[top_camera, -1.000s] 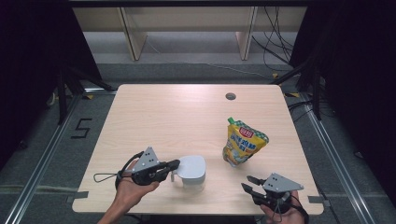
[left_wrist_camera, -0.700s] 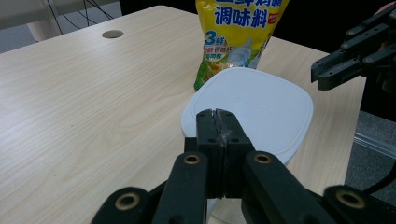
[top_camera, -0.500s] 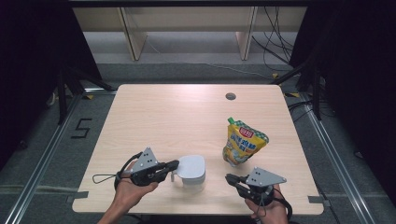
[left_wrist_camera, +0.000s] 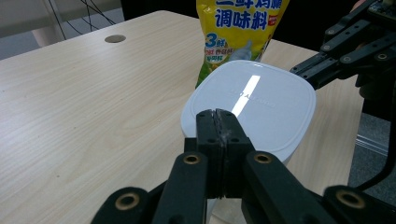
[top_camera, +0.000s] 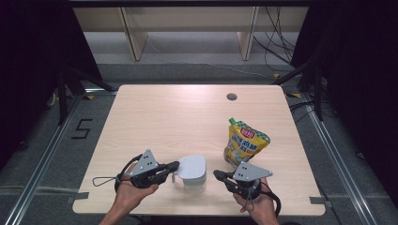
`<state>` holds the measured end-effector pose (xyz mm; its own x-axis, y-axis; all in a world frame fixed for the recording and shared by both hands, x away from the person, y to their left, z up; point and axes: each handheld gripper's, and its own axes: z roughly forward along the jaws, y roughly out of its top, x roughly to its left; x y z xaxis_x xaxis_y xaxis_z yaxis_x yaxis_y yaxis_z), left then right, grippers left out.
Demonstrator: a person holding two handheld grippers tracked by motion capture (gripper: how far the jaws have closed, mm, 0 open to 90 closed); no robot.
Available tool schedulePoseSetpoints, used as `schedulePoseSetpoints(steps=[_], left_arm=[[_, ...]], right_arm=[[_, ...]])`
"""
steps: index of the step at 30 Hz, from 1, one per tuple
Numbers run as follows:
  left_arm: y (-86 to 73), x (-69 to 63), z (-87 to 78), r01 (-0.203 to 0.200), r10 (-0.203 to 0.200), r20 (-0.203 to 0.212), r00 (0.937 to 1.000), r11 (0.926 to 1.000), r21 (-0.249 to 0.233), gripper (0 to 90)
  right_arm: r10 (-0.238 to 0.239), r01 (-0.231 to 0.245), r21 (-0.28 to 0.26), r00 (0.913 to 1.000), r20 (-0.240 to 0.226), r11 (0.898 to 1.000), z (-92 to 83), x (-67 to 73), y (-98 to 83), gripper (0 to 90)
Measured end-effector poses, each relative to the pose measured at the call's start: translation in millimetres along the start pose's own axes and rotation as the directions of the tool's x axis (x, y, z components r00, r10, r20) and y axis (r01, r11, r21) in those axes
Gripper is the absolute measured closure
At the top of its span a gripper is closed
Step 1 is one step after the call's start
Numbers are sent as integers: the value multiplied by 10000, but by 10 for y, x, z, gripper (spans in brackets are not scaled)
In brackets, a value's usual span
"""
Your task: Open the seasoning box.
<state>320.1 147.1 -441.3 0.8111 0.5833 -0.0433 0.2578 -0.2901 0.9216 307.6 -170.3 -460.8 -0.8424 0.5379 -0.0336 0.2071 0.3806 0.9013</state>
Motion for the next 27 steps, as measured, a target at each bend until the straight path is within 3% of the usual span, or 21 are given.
schedulePoseSetpoints(steps=[1, 9, 13, 20, 22, 27], left_arm=[[-6, -5, -1, 175, -176, -39, 9998, 9998, -28, 882], [-31, 15, -18, 181, -181, -43, 9998, 9998, -25, 882], [-60, 25, -23, 403, -403, 4, 9992, 9991, -153, 882], [-58, 34, -27, 206, -205, 66, 9998, 9997, -124, 881], [-62, 27, -26, 380, -380, 10, 9993, 9992, -143, 880], [-63, 30, -29, 257, -257, 8, 9997, 9996, -124, 876]], right_arm=[[106, -106, 4, 9999, 101, 9999, 9, 9, 6, 895], [-167, 166, -83, 9998, -109, 9998, 67, 8, 57, 900], [-183, 182, -144, 9998, -69, 9997, 75, 30, 100, 900], [-354, 347, -334, 9992, -191, 9988, 112, 54, 167, 900], [-369, 365, -240, 9992, -172, 9990, 114, 64, 190, 900], [-550, 536, -407, 9980, -325, 9977, 148, 106, 252, 900]])
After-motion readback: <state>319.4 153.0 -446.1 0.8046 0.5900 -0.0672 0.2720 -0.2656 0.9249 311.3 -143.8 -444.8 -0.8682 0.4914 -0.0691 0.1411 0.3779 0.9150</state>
